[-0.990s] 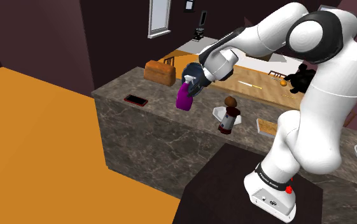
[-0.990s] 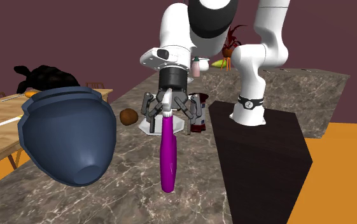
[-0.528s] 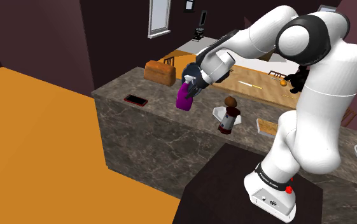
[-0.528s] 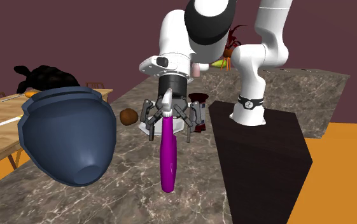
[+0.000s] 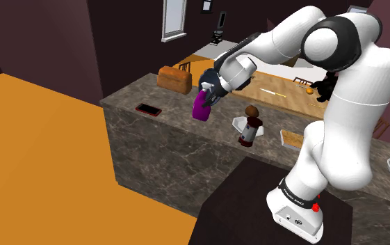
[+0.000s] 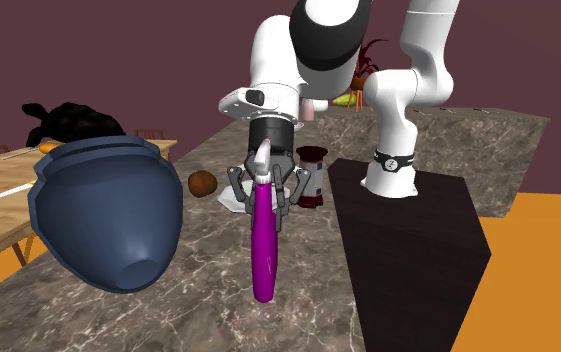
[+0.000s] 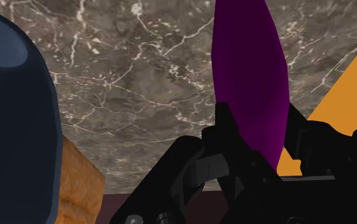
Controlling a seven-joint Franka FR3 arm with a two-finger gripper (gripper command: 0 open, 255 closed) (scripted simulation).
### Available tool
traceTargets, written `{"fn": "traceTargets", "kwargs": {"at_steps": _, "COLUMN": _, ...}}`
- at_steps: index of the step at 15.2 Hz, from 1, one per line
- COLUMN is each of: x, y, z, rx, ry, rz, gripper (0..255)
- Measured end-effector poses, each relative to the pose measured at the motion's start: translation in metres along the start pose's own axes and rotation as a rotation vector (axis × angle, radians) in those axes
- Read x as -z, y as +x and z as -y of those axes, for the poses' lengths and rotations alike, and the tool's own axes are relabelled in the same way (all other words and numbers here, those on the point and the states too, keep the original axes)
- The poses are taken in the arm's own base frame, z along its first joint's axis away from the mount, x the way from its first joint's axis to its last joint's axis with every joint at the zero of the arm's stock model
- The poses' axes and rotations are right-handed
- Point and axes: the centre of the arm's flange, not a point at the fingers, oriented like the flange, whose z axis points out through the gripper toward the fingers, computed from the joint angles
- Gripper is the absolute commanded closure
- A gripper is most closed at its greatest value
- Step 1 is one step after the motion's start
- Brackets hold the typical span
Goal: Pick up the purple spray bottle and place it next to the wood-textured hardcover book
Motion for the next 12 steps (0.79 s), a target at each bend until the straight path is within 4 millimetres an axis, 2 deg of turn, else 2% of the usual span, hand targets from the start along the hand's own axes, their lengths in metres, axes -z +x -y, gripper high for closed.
{"fn": "traceTargets", "kwargs": {"at_steps": 6, "x": 0.002, "y": 0.002, "z": 0.000, "rx": 0.000, "ry": 0.000, "rz": 0.000, "gripper": 255}}
{"fn": "traceTargets", "kwargs": {"at_steps": 12, "x": 0.027, "y": 0.017, "z": 0.001, "rx": 0.000, "ry": 0.000, "rz": 0.000, "gripper": 255}}
